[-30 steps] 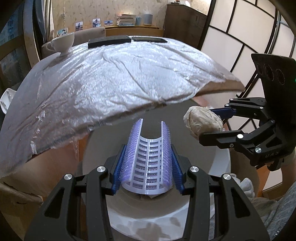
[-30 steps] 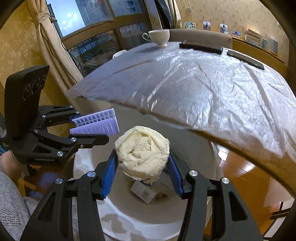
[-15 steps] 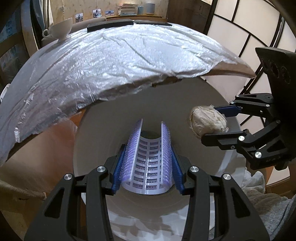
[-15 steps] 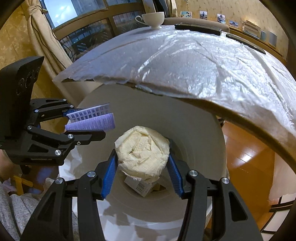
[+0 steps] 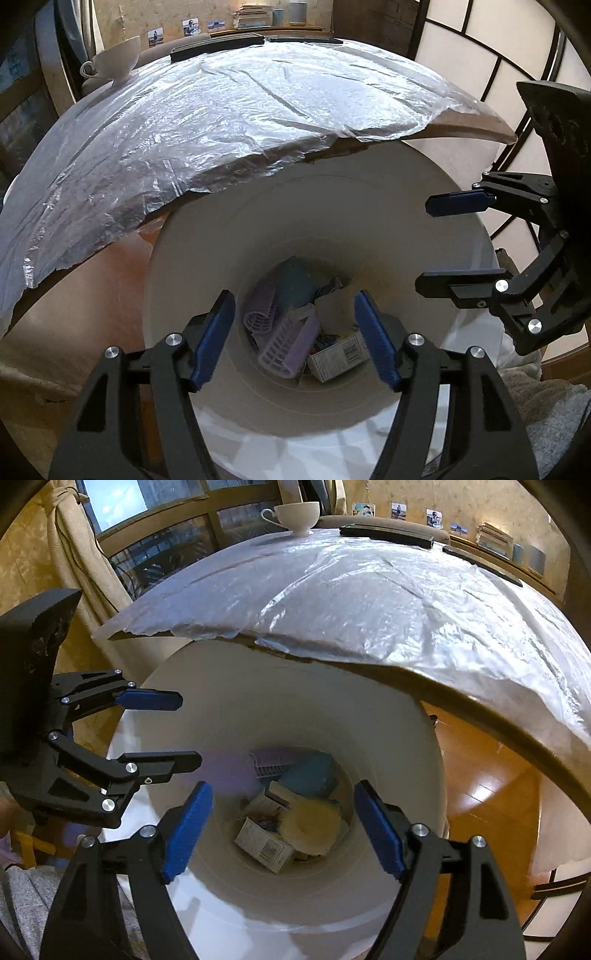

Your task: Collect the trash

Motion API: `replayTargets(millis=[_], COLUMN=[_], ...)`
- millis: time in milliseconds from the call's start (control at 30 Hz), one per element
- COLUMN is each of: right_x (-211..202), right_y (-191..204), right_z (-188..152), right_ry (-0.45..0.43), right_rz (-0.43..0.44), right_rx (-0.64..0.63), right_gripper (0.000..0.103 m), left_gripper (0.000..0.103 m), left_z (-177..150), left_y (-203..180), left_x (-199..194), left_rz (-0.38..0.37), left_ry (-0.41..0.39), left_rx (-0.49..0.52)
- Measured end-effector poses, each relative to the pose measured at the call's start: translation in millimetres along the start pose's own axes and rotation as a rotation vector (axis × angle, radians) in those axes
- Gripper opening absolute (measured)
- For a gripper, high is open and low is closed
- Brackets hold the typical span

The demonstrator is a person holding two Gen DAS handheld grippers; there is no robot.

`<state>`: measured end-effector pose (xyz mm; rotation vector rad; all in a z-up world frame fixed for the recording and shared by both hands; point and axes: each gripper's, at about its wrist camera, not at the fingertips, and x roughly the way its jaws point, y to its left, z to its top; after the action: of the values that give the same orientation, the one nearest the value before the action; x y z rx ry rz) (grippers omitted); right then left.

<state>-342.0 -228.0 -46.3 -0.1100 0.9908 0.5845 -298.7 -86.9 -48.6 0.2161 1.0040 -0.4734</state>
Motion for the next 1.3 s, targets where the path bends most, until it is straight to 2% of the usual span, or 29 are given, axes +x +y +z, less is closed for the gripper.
replayTargets(millis=[33, 200, 333, 367, 400, 433, 500, 567, 633, 767, 867, 933, 1100, 1300], right_x=[-1, -11, -36, -46, -56, -62, -76, -80, -80, -60, -41, -31, -19, -11], right_y=[0, -6, -14, -18, -22, -27, -44, -64, -88, -157, -208, -236, -269, -282], right_z=[0, 3, 13, 19, 26, 32, 53, 75, 98, 146, 167, 175, 177, 169], right_ry=[-0.002, -0.026, -0.097, -0.131, -0.164, -0.189, -0.249, -0.269, -0.299, -0.273, -0.222, -0.201, -0.137, -0.096], right_rz=[0.001, 0.007, 0.032, 0.031, 0.026, 0.015, -0.069, -0.156, -0.212, -0.339, -0.365, -0.385, -0.464, -0.456], right_rx=[0.002, 0.024, 0.056, 0.065, 0.071, 0.074, 0.086, 0.098, 0.119, 0.217, 0.33, 0.386, 0.399, 0.408], right_gripper=[0.078, 0.081, 0.088, 0.092, 0.097, 0.099, 0.099, 0.099, 0.099, 0.099, 0.099, 0.099, 0.099, 0.099], left_gripper=[0.077, 0.081, 0.083, 0.086, 0.095, 0.1, 0.101, 0.101, 0.101, 0.101, 0.101, 0.101, 0.101, 0.101], left_z=[0, 4, 14, 19, 25, 32, 50, 69, 94, 136, 164, 176, 187, 193], left_y=[1, 2, 4, 7, 11, 16, 29, 44, 67, 116, 154, 173, 202, 216], left_x=[-1, -9, -40, -52, -60, -72, -90, -96, -91, -61, -27, -9, 17, 33], left_rz=[0.001, 0.006, 0.0, -0.005, -0.004, 0.008, 0.069, 0.144, 0.183, 0.222, 0.257, 0.251, 0.27, 0.249], left_ry=[-0.006, -0.031, -0.124, -0.161, -0.189, -0.241, -0.331, -0.377, -0.399, -0.361, -0.3, -0.268, -0.217, -0.176], left_rx=[-0.004, -0.001, -0.005, -0.011, -0.015, -0.022, -0.027, -0.042, -0.085, -0.2, -0.28, -0.329, -0.402, -0.428])
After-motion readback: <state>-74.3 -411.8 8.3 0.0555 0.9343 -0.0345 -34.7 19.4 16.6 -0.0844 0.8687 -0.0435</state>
